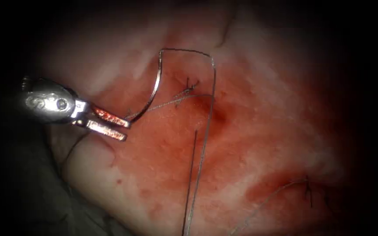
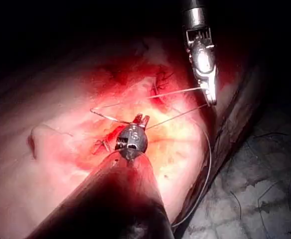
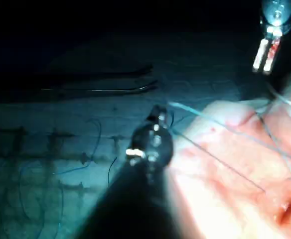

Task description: Wound Closure

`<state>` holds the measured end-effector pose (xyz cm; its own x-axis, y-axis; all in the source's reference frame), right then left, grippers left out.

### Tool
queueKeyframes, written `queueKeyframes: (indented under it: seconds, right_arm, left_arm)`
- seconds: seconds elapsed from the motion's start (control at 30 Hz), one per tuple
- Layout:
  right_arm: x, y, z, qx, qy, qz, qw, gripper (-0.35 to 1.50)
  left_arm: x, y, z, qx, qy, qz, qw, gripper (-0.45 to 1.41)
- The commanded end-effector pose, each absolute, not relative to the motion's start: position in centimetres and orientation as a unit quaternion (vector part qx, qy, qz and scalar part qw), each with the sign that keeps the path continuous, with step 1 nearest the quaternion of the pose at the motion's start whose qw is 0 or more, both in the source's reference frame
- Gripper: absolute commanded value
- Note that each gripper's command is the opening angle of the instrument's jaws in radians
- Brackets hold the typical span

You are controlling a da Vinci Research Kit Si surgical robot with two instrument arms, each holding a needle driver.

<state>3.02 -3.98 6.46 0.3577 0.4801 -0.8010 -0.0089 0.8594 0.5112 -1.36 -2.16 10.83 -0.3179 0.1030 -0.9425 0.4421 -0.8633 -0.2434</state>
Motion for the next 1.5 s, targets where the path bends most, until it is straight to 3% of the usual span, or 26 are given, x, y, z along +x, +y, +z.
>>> queueKeyframes:
  seconds: [0.03,0.1,0.13,0.2,0.27,0.43,0.77,1.5]
  right_arm:
    - [3.11,-4.1,6.3,0.214,0.556,0.126,0.793,-0.35]
    - [3.12,-4.0,6.3,0.200,0.556,0.122,0.797,-0.35]
    - [3.11,-4.0,6.3,0.188,0.554,0.125,0.801,0.09]
    - [3.07,-3.9,6.3,0.179,0.551,0.131,0.805,0.71]
    - [3.00,-3.8,6.4,0.174,0.549,0.133,0.806,0.89]
    - [2.74,-3.5,6.7,0.131,0.533,0.134,0.825,1.14]
    - [2.40,-3.0,7.3,0.080,0.502,0.162,0.846,1.11]
    - [2.86,-2.7,8.3,0.044,0.473,0.237,0.848,0.89]
  left_arm:
    - [-1.41,-2.2,10.9,0.574,0.237,-0.776,0.108,-0.45]
    - [-1.41,-2.2,10.9,0.574,0.238,-0.776,0.108,-0.45]
    - [-1.41,-2.2,10.9,0.574,0.238,-0.776,0.108,-0.45]
    - [-1.40,-2.2,10.9,0.574,0.238,-0.776,0.109,-0.45]
    - [-1.37,-2.2,10.9,0.574,0.237,-0.776,0.109,-0.45]
    - [-1.26,-2.1,10.8,0.573,0.235,-0.778,0.109,-0.45]
    - [-1.25,-2.1,10.8,0.572,0.233,-0.779,0.106,-0.45]
    - [-1.38,-2.2,10.9,0.569,0.227,-0.783,0.104,-0.45]
